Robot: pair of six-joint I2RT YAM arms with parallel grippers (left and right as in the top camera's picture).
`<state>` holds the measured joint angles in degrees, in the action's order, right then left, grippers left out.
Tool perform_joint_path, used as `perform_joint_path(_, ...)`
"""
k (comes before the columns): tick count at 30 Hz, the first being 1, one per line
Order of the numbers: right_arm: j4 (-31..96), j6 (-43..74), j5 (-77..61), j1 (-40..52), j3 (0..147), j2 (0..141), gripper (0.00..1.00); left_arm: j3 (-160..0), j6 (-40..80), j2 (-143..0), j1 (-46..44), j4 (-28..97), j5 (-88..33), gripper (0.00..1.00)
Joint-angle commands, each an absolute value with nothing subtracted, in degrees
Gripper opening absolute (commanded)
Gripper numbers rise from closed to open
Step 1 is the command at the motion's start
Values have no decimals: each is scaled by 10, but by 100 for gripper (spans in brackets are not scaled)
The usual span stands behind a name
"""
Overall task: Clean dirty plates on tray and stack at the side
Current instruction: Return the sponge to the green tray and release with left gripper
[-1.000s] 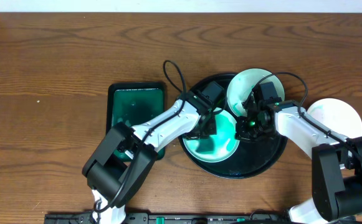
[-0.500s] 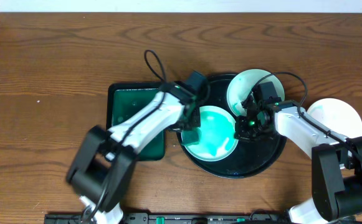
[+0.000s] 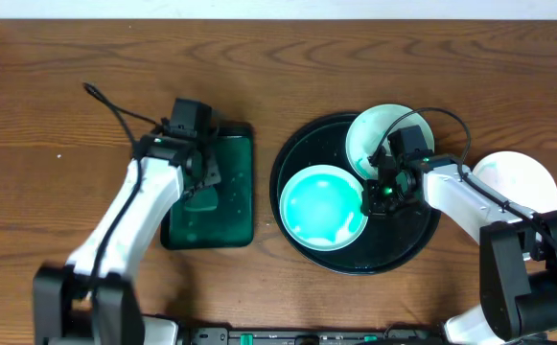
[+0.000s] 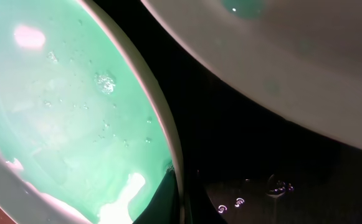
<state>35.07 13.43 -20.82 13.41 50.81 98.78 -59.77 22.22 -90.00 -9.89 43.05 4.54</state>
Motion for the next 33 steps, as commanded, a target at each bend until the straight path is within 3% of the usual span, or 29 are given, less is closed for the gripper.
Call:
perform_joint_path(1, 351, 109, -154, 129, 501, 1000, 1, -585, 206, -944, -66, 414, 24, 9)
perform_joint_path(2, 349, 103, -160, 129, 501, 1000, 1, -585, 206, -947, -60, 413, 4, 12)
perform_joint_path(3, 344, 86, -166, 129, 501, 1000, 2, -586, 206, -947, -55, 413, -16, 25)
perform_joint_path(6, 330, 81, -166, 129, 501, 1000, 13, -594, 206, -931, -50, 421, -53, 44)
perform_joint_path(7, 327, 81, -166, 129, 501, 1000, 9, -601, 206, -912, -50, 434, -61, 52)
perform_joint_path(8, 326, 86, -166, 129, 501, 1000, 1, -606, 206, -898, -50, 444, -61, 55)
perform_joint_path(13, 331, 90, -164, 131, 509, 967, 1, -611, 206, -782, -50, 477, -62, 72)
perform_joint_path(19, 368, 104, -72, 193, 565, 849, 1, -611, 206, -624, -51, 502, -62, 79)
perform_joint_path(25, 423, 95, -37, 249, 656, 850, 1, -611, 206, -572, -50, 506, -62, 79)
perform_joint_path(29, 440, 111, -69, 225, 656, 850, 2, -611, 206, -573, -50, 508, -62, 80)
perform_joint_path(33, 453, 68, -197, 156, 632, 856, 15, -611, 206, -573, -50, 507, -62, 80)
